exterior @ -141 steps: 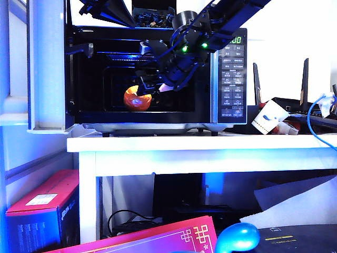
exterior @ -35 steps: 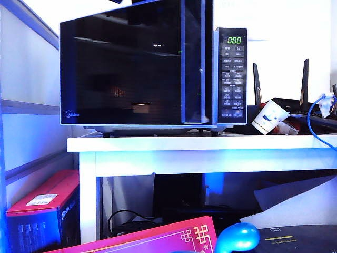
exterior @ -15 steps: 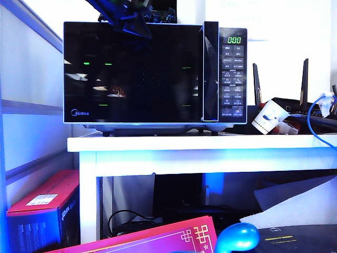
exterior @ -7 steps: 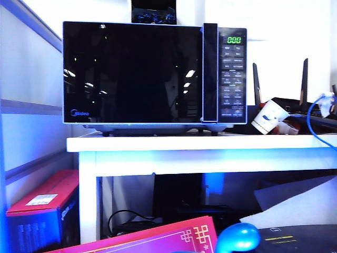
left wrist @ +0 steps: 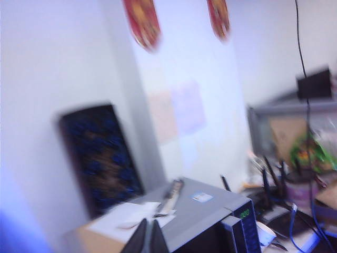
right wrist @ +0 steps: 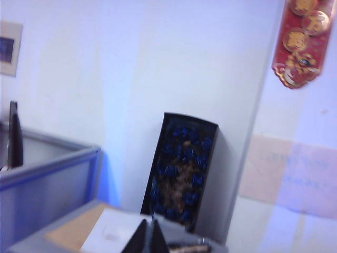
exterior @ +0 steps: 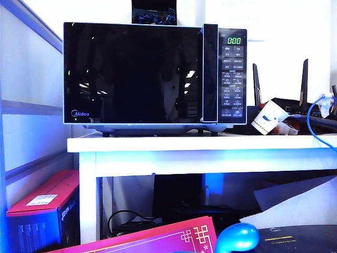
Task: Open the microwave door, place the orange inside the microwave, then close the microwave door.
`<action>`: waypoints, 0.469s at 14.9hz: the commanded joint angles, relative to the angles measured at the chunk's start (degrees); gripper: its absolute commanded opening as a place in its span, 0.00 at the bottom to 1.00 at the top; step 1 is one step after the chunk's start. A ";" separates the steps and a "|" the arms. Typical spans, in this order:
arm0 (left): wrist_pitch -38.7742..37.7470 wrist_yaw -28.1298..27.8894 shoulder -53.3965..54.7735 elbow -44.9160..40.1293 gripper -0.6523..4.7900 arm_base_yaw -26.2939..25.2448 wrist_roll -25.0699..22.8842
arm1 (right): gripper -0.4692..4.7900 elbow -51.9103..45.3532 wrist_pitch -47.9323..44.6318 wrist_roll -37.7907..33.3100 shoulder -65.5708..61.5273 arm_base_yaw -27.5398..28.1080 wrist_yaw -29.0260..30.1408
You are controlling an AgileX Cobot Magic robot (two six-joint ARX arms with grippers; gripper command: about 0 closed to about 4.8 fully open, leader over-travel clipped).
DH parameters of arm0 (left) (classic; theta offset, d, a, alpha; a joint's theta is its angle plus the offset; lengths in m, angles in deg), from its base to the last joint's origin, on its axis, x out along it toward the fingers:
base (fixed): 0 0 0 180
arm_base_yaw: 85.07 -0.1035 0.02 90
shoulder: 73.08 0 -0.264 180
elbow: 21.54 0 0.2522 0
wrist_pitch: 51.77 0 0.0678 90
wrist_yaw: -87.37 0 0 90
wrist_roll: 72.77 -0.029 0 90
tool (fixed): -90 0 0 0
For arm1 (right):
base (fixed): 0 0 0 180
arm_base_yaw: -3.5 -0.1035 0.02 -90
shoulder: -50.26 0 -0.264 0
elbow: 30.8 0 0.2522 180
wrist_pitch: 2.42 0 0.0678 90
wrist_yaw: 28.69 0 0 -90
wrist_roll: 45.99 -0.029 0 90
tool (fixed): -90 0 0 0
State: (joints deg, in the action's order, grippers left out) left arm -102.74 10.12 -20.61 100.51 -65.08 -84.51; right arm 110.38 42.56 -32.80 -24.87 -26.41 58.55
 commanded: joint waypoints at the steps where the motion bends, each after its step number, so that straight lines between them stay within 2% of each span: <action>1: -16.11 -5.40 -10.58 0.00 0.11 -0.07 0.20 | 0.08 0.39 6.86 0.22 7.82 -0.17 2.51; 3: -24.83 -7.63 -17.59 0.00 0.11 -0.09 0.63 | 0.08 0.37 12.33 -0.07 12.35 -0.17 2.71; 5: -35.23 -7.43 -25.35 -1.81 0.11 -0.11 1.05 | 0.08 0.28 18.53 3.58 17.14 -0.13 2.93; 7: -37.40 -7.28 -31.67 -8.31 0.11 -0.11 1.18 | 0.08 -1.09 23.02 3.34 18.99 -0.13 3.15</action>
State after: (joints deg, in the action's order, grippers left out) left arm -139.73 2.76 -50.67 94.87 -65.21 -83.60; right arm 110.18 63.66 -29.58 -6.40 -26.54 61.37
